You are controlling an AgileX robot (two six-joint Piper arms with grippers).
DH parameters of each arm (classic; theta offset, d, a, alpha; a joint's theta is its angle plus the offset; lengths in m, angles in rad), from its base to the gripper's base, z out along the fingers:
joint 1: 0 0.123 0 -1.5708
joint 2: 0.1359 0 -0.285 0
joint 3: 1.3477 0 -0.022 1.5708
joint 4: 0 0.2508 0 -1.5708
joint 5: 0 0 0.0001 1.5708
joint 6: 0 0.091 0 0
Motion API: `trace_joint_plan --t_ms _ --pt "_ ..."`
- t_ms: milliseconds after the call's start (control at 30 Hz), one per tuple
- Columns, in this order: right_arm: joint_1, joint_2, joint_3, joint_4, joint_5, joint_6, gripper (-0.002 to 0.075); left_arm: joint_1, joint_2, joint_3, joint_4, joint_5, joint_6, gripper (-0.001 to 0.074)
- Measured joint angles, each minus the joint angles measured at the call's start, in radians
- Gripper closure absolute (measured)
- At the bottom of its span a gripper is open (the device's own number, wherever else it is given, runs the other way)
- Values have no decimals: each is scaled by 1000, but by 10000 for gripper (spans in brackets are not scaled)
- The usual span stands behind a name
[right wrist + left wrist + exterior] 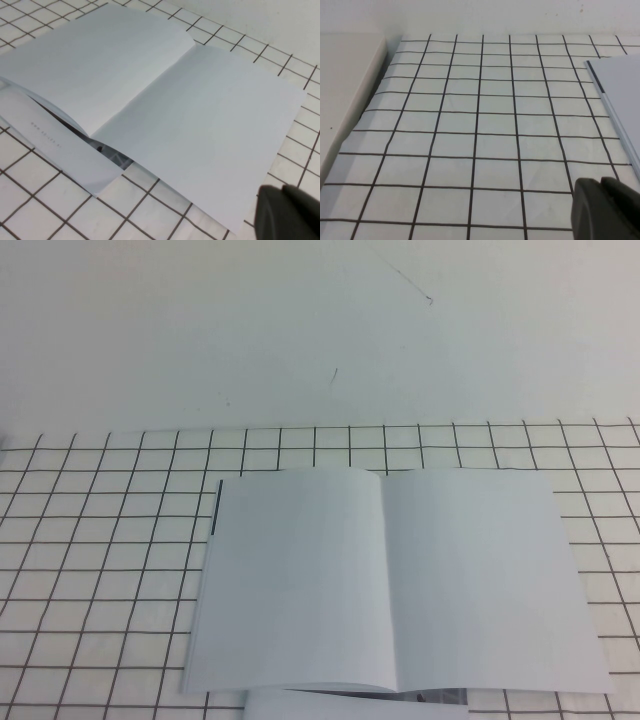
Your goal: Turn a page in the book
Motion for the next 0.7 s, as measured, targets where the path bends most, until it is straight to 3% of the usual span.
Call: trace_joint_plan --t_ms 433,700 --pt "-5 -32 0 2 0 -14 726 0 0 0 0 0 -4 738" --pt "-168 -220 121 -38 -140 -63 726 0 -1 1 -3 0 -4 738"
